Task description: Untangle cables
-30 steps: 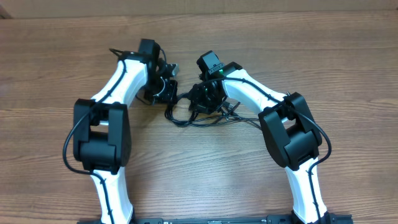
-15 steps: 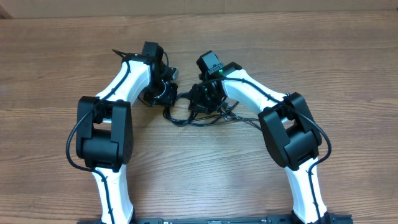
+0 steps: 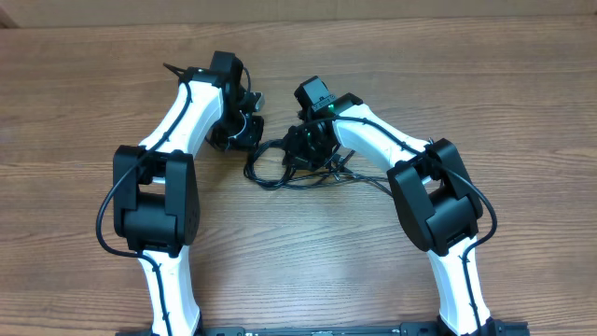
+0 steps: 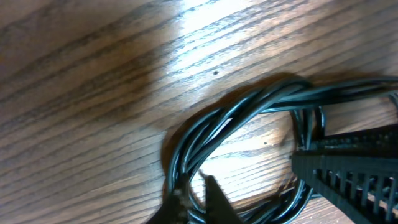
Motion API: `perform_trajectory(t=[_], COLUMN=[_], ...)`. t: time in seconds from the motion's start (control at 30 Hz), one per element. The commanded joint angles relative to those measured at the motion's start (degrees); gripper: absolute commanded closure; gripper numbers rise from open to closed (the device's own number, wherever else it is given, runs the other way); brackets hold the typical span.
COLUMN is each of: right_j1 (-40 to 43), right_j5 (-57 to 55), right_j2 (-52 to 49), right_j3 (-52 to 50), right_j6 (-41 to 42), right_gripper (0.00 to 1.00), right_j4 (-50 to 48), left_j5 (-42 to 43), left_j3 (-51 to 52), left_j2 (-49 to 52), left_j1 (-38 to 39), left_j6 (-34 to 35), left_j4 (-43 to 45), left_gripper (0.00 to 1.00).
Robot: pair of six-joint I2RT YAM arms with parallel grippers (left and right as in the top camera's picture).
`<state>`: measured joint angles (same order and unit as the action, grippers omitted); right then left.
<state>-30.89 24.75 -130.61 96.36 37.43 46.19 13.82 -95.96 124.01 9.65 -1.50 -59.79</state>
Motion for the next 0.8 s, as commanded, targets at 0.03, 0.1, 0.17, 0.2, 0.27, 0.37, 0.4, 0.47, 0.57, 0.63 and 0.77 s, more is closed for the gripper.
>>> perform_trajectory(t=[0.03, 0.1, 0.17, 0.2, 0.27, 0.37, 0.4, 0.47, 0.57, 0.63, 0.77], right_j1=[-0.5, -0.5, -0.5, -0.5, -0.5, -0.5, -0.5, -0.5, -0.5, -0.5, -0.5], right_j5=[-5.8, -5.8, -5.8, -5.8, -5.8, -5.8, -5.8, -5.8, -5.8, -5.8, -5.8], right_j2=[-3.2, -3.2, -3.2, -3.2, -3.2, -3.2, -3.2, -3.2, -3.2, -3.2, -3.2], right_j3=[-2.4, -2.4, -2.4, -2.4, -2.4, -2.4, -2.4, -2.4, -2.4, -2.4, -2.4], right_j6=[-1.9, -1.9, -1.9, -1.9, -1.9, -1.9, -1.9, -1.9, -1.9, -1.9, -1.9], right_gripper=[0.80, 0.80, 0.80, 0.80, 0.80, 0.80, 0.80, 0.80, 0.80, 0.80, 0.80], right_j4=[0.6, 0.6, 0.6, 0.6, 0.6, 0.6, 0.6, 0.6, 0.6, 0.6, 0.6], left_j5=[-3.4, -4.1, -4.2, -4.2, -5.0, -5.4, -5.4, -5.2, -5.2, -5.1, -3.9], left_j3=[-0.1, 0.6, 1.2, 1.4, 1.5, 1.5, 1.5, 1.5, 1.6, 1.8, 2.6], left_j2=[0.9, 0.9, 1.0, 1.0, 1.1, 1.1, 1.2, 1.2, 1.3, 1.3, 1.3], left_j1=[-0.3, -0.3, -0.3, -0.3, -0.3, -0.3, -0.3, -0.2, 0.0, 0.2, 0.2], left_j6=[0.2, 0.2, 0.2, 0.2, 0.3, 0.6, 1.2, 1.9, 1.9, 2.0, 2.0], left_j4=[0.0, 0.0, 0.3, 0.5, 0.9, 1.7, 1.7, 1.6, 1.8, 2.0, 2.0], left_gripper=[0.81, 0.81, 0.82, 0.82, 0.82, 0.81, 0.81, 0.81, 0.81, 0.79, 0.77])
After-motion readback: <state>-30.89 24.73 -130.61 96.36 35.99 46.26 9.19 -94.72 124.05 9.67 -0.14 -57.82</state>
